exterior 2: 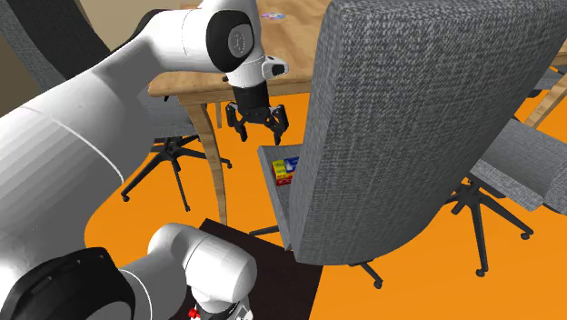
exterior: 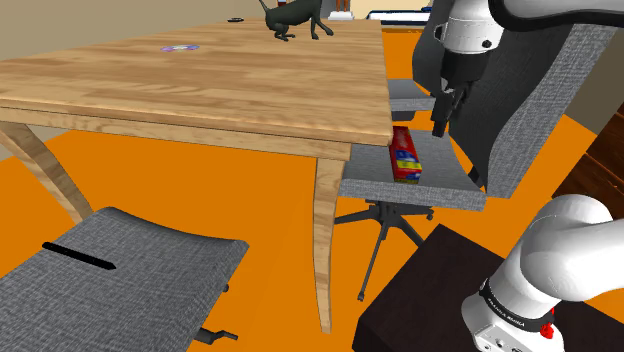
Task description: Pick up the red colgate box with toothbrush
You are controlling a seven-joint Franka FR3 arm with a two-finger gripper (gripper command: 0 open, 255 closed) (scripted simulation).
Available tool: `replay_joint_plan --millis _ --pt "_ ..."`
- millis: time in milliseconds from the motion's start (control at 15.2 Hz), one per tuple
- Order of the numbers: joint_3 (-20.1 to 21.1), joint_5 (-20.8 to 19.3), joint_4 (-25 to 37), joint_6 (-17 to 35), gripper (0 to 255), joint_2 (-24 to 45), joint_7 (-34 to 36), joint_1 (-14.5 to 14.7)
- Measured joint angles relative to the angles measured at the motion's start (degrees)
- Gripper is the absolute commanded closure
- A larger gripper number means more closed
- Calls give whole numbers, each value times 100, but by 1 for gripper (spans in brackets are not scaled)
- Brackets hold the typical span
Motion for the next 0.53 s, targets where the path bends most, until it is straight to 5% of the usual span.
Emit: replay_joint_plan --millis 528 --pt "-95 117 -200 986 0 783 1033 -548"
